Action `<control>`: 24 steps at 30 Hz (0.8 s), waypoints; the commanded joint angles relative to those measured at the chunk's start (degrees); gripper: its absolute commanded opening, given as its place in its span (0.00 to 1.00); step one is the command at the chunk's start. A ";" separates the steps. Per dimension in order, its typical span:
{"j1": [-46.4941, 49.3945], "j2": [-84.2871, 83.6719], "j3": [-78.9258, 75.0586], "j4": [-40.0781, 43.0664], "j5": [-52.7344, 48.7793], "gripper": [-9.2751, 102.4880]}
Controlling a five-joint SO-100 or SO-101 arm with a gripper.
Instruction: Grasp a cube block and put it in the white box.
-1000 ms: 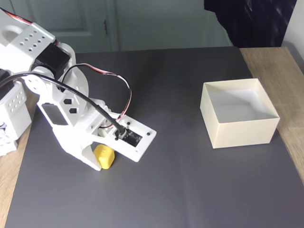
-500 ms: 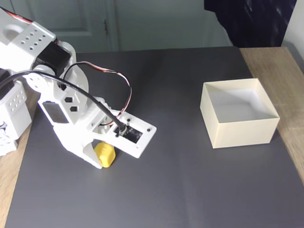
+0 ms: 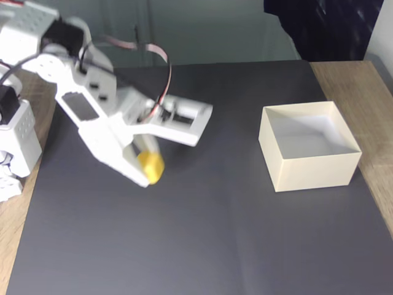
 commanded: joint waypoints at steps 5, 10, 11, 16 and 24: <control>-6.77 0.18 -20.21 0.62 -1.14 0.08; -8.35 -7.73 -35.77 -1.23 -1.32 0.08; -8.44 -9.58 -38.32 -2.02 -1.32 0.08; -8.96 -20.39 -51.33 -4.92 -0.88 0.08; -9.23 -35.95 -64.60 -9.23 -0.70 0.08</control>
